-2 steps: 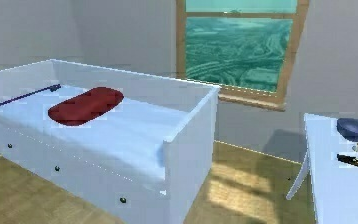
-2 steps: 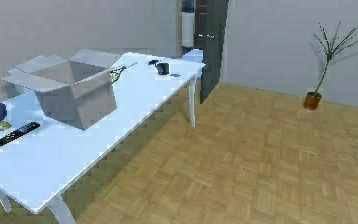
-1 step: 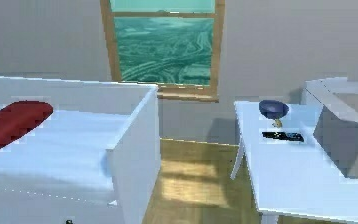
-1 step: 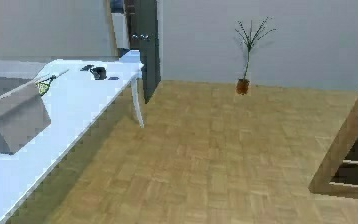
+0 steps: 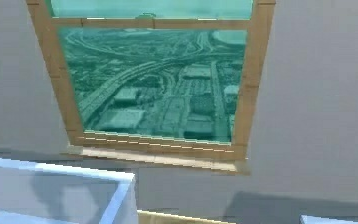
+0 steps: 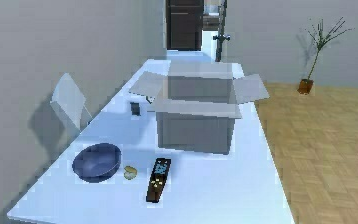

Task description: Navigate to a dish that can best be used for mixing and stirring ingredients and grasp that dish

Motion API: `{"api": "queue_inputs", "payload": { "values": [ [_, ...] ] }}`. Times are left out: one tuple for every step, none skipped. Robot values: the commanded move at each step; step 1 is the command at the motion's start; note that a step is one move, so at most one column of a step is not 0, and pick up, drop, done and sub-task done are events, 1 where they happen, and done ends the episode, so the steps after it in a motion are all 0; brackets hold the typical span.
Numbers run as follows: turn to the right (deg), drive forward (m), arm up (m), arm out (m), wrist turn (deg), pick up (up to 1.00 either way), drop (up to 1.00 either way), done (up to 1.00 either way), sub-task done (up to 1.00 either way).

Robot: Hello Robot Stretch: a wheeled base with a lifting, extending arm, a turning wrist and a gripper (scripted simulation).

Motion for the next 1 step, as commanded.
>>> {"api": "queue_inputs", "payload": {
  "values": [
    [6.0, 0.0, 0.0, 0.0, 0.0, 0.0, 0.0, 0.0, 0.0]
  ]
}}
